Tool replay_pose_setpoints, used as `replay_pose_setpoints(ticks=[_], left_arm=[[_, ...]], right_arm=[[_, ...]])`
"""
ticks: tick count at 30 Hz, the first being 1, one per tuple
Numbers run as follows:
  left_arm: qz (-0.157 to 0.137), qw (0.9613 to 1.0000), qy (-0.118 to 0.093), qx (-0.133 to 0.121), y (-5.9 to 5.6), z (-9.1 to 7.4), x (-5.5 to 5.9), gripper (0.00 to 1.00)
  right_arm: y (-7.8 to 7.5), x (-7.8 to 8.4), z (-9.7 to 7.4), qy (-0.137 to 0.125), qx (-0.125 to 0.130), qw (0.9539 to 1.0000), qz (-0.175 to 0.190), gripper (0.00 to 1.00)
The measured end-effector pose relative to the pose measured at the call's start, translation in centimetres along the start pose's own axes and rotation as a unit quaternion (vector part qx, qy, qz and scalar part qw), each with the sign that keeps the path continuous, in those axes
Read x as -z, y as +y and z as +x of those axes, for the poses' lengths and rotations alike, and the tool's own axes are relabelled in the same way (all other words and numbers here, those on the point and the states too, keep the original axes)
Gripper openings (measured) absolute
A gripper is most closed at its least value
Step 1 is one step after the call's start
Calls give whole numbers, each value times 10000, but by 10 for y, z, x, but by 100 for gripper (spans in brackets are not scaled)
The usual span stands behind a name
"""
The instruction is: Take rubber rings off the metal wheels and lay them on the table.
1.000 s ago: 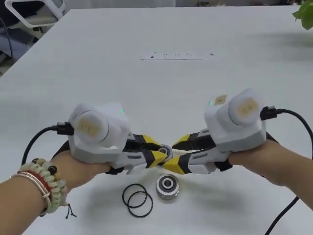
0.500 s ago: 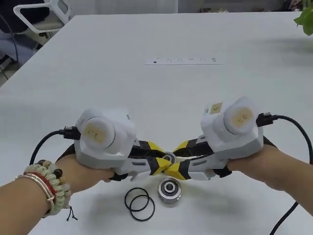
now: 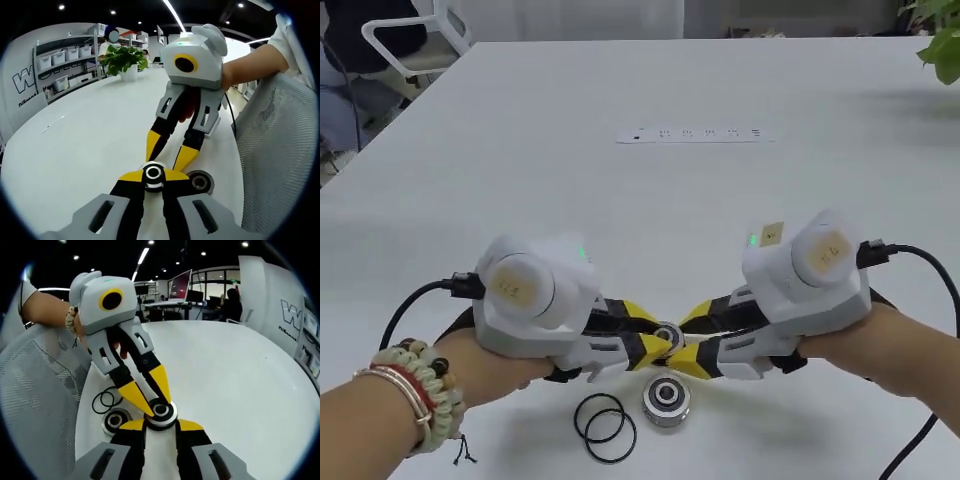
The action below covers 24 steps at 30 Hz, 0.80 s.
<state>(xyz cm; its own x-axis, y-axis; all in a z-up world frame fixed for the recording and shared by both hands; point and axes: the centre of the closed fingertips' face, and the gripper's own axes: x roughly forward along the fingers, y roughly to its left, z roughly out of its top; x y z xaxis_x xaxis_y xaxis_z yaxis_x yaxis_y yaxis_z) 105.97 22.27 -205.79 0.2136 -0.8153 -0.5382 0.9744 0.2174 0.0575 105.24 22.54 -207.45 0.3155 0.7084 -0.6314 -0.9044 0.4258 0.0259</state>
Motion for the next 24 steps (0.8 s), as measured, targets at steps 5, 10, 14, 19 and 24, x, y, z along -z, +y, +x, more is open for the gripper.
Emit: replay_pose_setpoints(ticks=[5, 10, 14, 19, 24], left_arm=[[-9, 10000, -5, 2, 0, 0, 0, 8], [-20, 10000, -18, -1, 0, 0, 0, 8], [-29, 10000, -21, -11, 0, 0, 0, 8], [-28, 10000, -23, -15, 0, 1, 1, 8], [-28, 10000, -23, -23, 0, 1, 1, 8]], right_arm=[[-1, 3, -2, 99, -3, 9999, -134, 16], [-1, 4, -3, 101, -7, 9998, -178, 14], [-1, 4, -3, 118, -22, 9998, -185, 13], [-1, 5, -3, 107, -35, 9999, -84, 12], [-2, 7, -5, 118, -52, 9999, 60, 9]])
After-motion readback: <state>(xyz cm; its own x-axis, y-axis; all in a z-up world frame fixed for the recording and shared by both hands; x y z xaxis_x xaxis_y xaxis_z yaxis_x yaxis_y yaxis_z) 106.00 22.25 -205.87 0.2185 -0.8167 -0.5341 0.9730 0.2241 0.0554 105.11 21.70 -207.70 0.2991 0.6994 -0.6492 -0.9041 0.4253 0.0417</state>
